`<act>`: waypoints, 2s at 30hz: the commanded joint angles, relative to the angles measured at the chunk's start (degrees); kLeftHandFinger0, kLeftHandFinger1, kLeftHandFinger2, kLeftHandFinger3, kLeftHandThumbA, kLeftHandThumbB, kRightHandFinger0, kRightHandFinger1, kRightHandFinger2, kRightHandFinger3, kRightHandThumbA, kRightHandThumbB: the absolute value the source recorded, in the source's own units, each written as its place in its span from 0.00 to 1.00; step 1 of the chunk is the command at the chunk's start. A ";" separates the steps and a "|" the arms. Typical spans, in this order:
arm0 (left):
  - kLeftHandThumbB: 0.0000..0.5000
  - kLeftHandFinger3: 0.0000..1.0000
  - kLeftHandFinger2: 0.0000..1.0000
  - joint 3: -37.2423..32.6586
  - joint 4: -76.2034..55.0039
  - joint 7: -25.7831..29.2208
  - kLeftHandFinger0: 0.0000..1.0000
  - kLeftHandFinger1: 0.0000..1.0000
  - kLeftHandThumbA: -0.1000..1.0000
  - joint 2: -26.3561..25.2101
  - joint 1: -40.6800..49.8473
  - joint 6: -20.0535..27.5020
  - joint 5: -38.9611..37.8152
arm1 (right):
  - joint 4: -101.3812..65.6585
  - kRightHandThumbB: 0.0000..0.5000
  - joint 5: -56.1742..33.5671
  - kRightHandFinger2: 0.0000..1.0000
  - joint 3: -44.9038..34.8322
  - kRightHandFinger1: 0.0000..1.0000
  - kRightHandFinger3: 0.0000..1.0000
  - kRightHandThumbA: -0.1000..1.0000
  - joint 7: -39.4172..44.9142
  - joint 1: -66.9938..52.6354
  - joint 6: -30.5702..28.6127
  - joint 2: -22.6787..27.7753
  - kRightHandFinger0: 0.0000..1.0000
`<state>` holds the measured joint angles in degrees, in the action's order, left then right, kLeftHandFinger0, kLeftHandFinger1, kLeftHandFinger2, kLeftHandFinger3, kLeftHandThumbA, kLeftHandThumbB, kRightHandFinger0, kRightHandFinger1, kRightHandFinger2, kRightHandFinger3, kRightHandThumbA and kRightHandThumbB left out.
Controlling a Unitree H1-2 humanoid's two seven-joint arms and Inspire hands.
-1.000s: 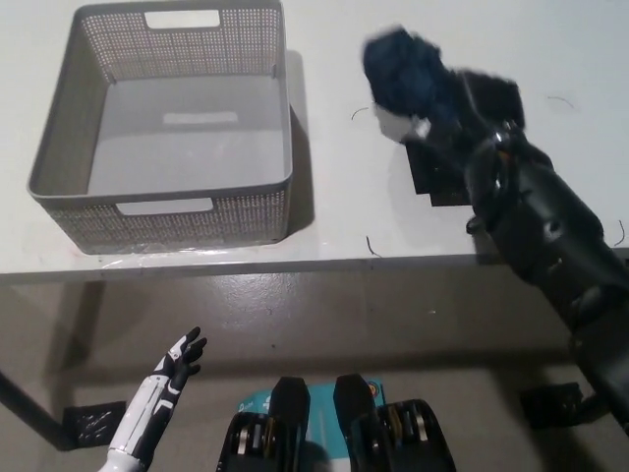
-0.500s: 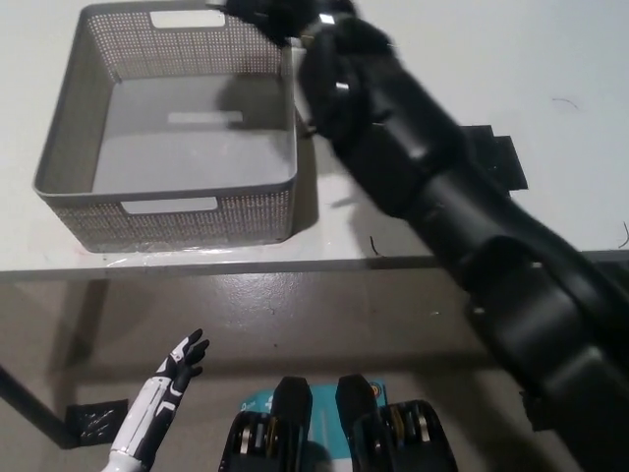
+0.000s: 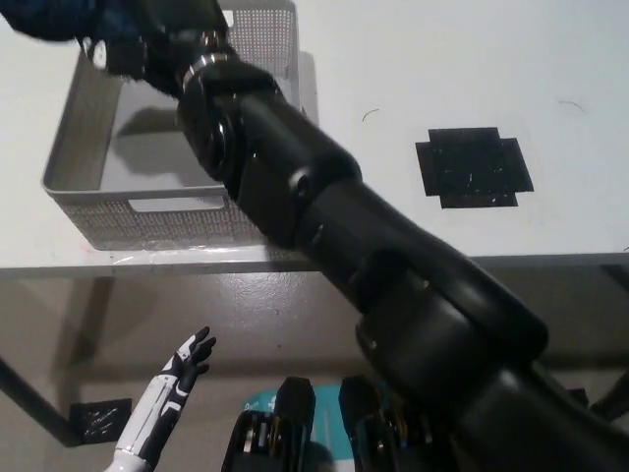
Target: Use the right hand to pick up a umbrella on the right side and place it into a container on the lft side
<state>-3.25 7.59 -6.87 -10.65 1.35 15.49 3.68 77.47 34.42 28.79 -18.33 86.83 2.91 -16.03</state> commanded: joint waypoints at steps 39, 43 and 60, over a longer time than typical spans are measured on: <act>0.61 1.00 1.00 -0.94 -2.37 -1.80 1.00 1.00 1.00 -2.70 0.52 1.42 -0.24 | -96.89 0.65 -46.44 1.00 -28.71 1.00 1.00 1.00 23.74 -58.29 2.28 20.08 1.00; 0.60 1.00 1.00 -0.99 -2.11 -1.51 1.00 1.00 1.00 -2.27 0.75 0.97 -0.06 | -100.79 0.75 -46.24 1.00 -26.62 1.00 1.00 1.00 22.55 -71.21 -4.14 21.46 1.00; 0.45 1.00 1.00 -1.13 0.63 -0.73 1.00 1.00 1.00 -1.93 0.74 2.37 1.09 | -81.59 0.66 -43.49 1.00 -20.19 1.00 1.00 1.00 22.81 -98.15 -24.66 17.90 1.00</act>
<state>-5.17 8.63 -7.78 -11.02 1.93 15.14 4.06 0.13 6.46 10.43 -0.65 -6.29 -3.71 2.63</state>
